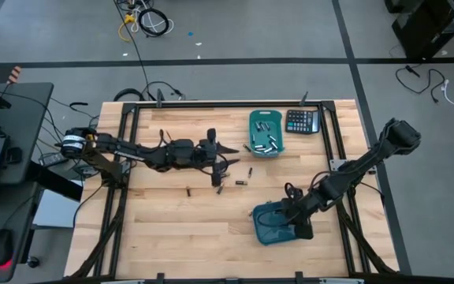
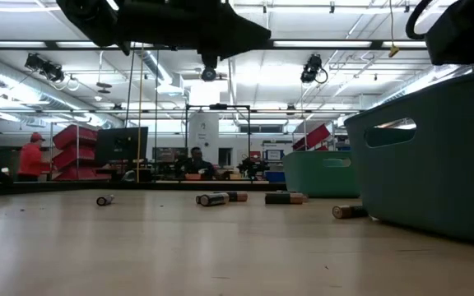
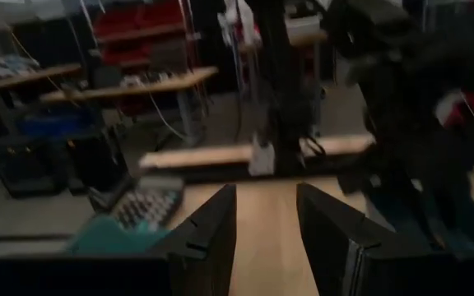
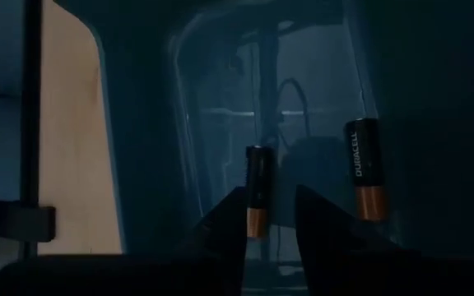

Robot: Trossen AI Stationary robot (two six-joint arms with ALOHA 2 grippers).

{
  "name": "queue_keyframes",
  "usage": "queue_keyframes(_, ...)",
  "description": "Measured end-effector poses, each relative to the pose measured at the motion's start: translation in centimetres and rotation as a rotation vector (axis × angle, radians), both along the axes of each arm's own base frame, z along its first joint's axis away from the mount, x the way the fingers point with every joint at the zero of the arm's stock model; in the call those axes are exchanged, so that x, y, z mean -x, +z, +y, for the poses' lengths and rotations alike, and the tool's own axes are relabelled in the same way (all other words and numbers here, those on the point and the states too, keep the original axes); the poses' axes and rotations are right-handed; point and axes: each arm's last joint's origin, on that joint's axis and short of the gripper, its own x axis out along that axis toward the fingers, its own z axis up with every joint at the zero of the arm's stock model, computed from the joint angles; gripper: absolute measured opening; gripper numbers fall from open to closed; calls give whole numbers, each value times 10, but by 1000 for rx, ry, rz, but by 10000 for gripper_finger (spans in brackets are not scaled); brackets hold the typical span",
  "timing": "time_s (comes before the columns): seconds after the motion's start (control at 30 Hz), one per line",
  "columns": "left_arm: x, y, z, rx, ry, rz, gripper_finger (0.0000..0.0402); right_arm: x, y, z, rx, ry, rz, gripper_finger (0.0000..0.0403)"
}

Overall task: Sort batteries
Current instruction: Put the black battery into the blue bin

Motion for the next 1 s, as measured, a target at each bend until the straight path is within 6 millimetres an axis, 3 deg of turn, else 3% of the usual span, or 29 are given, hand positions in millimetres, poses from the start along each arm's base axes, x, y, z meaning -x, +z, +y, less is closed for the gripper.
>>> queue_keyframes(0.3, 7, -34, -22, 61, -53, 359, 129, 4, 30, -5, -36, 0, -201, 87)
queue_keyframes(0.53, 22, -58, -22, 148, 45, 631, 129, 9, 59, -13, 44, 28, -461, 87)
queue_keyframes(0.83, 25, -63, -19, 126, 120, 665, 129, 15, 88, -23, 232, 31, -736, 85)
queue_keyframes(1.0, 25, -63, -17, 83, 152, 665, 129, 16, 98, -31, 464, -80, -835, 85)
